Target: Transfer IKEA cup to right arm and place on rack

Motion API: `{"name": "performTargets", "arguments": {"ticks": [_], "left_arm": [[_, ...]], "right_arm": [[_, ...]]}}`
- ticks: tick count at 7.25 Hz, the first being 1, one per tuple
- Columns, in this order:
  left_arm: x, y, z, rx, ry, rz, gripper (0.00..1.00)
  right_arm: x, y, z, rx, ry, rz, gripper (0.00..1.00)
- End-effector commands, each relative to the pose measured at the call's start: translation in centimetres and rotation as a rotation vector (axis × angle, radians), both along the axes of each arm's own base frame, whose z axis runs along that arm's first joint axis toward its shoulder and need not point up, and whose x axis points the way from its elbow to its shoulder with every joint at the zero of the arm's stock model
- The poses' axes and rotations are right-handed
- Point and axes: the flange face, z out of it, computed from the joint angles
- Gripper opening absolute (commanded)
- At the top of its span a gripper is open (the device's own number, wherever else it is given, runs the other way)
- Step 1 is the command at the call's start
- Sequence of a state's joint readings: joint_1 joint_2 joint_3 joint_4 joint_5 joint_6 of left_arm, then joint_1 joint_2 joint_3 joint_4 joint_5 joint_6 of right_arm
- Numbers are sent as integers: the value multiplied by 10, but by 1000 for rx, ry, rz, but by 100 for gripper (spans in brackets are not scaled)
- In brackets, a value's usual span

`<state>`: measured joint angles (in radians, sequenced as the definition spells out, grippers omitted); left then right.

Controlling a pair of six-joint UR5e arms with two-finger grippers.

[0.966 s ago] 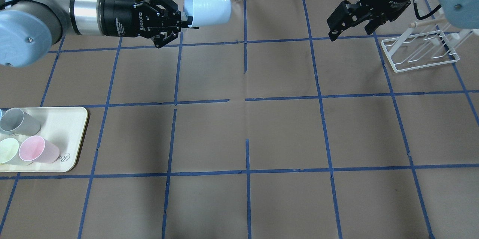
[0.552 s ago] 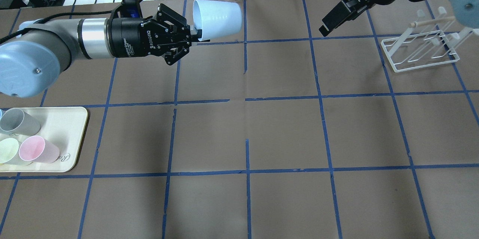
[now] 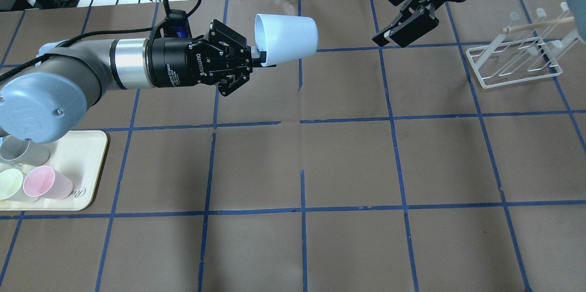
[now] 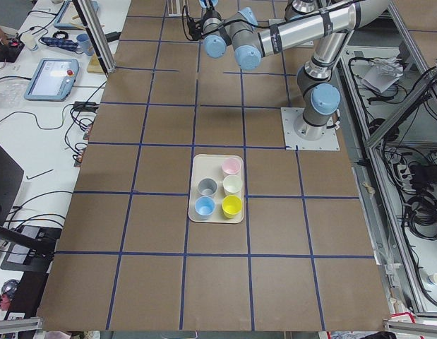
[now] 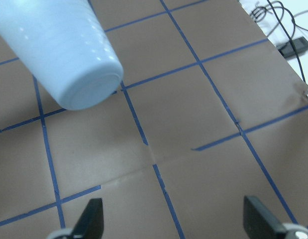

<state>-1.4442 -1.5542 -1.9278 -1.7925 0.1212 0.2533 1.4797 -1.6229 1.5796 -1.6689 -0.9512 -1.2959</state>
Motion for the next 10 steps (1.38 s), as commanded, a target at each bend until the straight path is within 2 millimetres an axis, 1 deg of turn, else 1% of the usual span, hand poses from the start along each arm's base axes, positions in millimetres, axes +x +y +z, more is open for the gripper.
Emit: {"name": "performTargets", "arguments": {"ticks": [1,2,3,4,6,7,9,10], "left_arm": [[-10,3,5,37,44,9,0],[-19,7,6,36,46,-8,0],[-23,9,6,42,49,-17,0],[-24,11,6,50,49,-18,0],[-27,24,12,53,50,-21,0],[-26,30,12,51,49,-19,0],[-26,39,10,51,50,-18,0],[-27,39,10,50,49,-19,0]], "right_arm": [[6,7,-1,-85,-190,218,100],[6,10,3,-82,-315,220,100],[9,24,20,-116,-322,225,100],[7,26,23,-135,-319,231,100],[6,28,24,-175,-312,266,100],[7,28,23,-179,-314,271,100],[10,30,7,-157,-326,276,100],[9,30,6,-147,-347,262,100]]}}
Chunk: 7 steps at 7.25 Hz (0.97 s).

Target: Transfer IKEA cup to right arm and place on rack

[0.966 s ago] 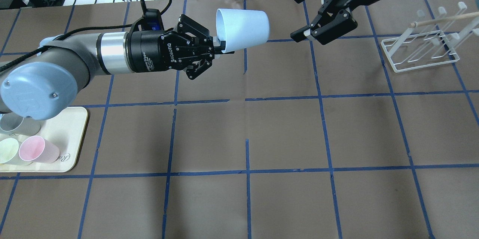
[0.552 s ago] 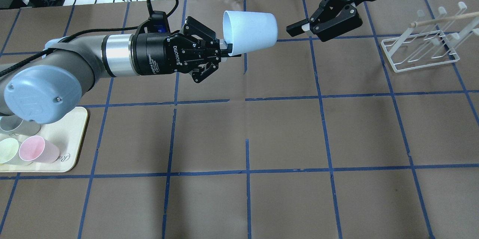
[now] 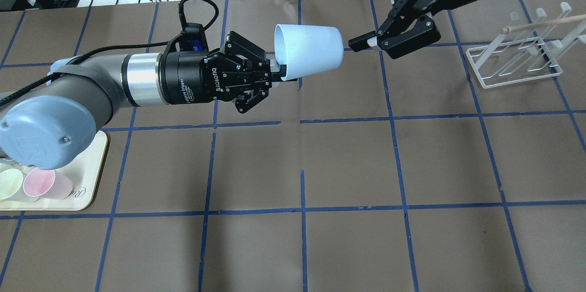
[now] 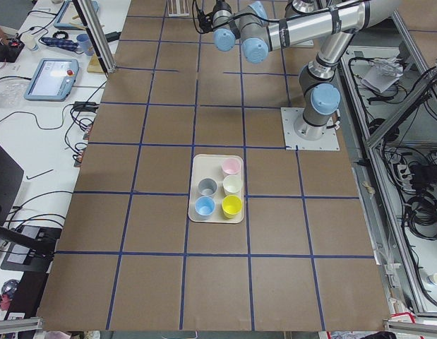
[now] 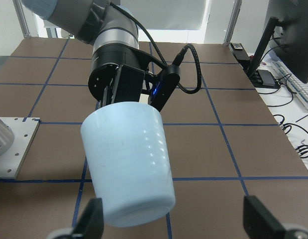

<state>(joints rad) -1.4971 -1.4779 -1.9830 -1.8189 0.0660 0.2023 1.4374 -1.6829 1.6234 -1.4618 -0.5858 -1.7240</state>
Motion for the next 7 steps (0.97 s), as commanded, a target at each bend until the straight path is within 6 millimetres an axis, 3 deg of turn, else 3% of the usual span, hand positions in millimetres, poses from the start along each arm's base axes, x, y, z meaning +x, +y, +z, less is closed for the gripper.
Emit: {"name": "performTargets", "arguments": {"ticks": [1,7], "left_arm": [[0,1,1,-2,1,2,0],[-1,5,2,-8,1,-1,0]], "right_arm": [[0,3,-8,54,-22,-8,100],[7,13,-22,138,-48,-2,100]]}}
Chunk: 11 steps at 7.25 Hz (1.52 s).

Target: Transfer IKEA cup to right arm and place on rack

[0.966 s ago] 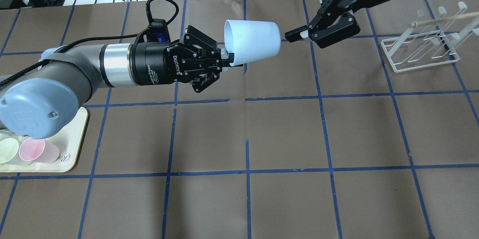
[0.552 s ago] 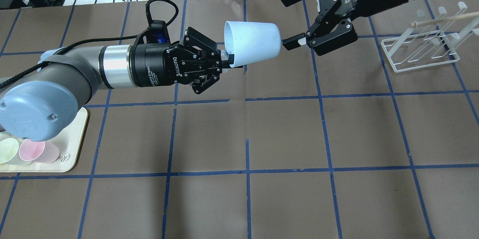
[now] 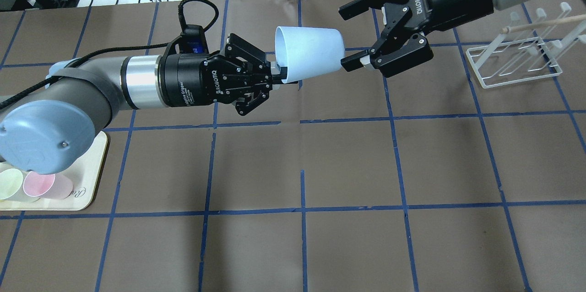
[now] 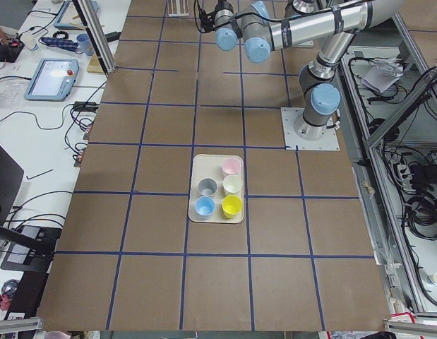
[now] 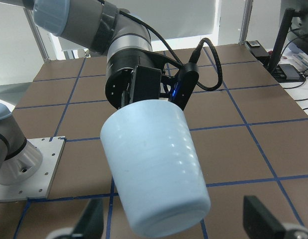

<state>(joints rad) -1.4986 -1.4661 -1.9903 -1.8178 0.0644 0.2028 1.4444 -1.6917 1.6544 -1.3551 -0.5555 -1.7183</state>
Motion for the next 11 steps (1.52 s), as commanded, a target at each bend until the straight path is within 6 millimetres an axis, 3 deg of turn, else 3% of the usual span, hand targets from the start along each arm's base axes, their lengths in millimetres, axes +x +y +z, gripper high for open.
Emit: {"name": "performTargets", "arguments": {"ticks": [1,8,9,11], "left_arm": [[0,2,2,-6,0,0,0],[-2,5,5,-17,-1,-3,0],[-2,7,6,-23,-1,-4,0],[-2,10,4,-24,-1,-4,0]], "right_arm": [[2,0,-5,11,-2,2,100],[21,2,-9,56,-37,16,98],[21,2,-10,58,-35,15,82],[21,1,-11,62,-33,15,61]]}}
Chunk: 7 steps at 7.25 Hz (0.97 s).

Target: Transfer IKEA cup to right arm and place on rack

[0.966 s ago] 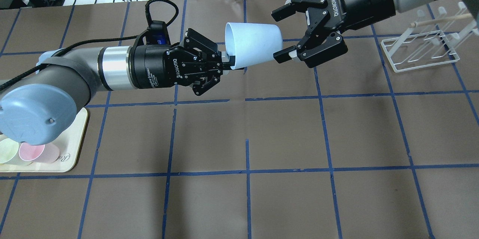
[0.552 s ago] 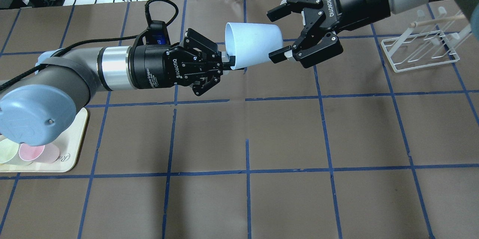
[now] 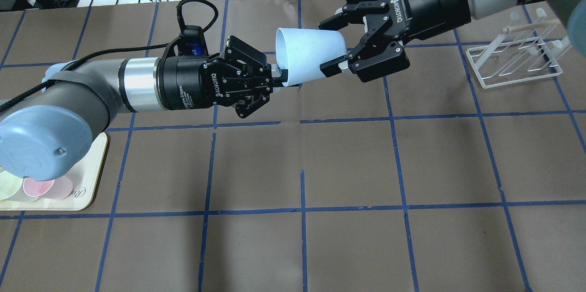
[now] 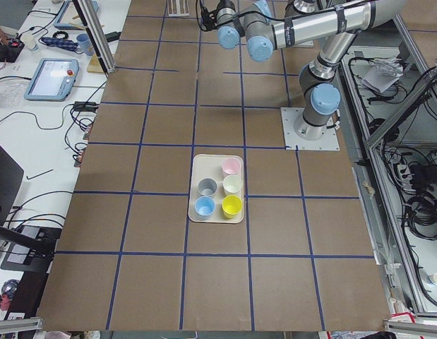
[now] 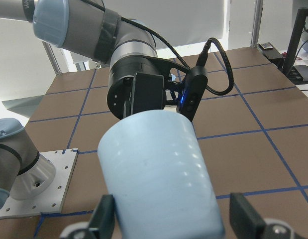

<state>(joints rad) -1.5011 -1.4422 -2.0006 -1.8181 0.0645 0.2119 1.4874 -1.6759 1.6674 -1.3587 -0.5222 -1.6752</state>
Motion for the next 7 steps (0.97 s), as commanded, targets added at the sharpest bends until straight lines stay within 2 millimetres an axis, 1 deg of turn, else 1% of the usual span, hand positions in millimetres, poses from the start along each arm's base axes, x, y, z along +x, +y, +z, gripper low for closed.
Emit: {"name": "performTargets", "arguments": {"ticks": [1,3,4,5,6,7], "left_arm": [[0,2,-1,-2,0,-1,0],[0,1,1,7,0,1,0],[0,2,1,10,0,2,39],[0,2,2,22,-1,2,92],[0,3,3,38,-1,2,100],[0,3,3,39,-3,1,100]], "right_arm": [[0,0,0,1,6,1,55],[0,2,1,-2,9,2,49],[0,3,3,-3,10,2,48],[0,4,2,-2,12,2,46],[0,4,2,0,10,2,44],[0,4,3,-2,13,2,44]]}}
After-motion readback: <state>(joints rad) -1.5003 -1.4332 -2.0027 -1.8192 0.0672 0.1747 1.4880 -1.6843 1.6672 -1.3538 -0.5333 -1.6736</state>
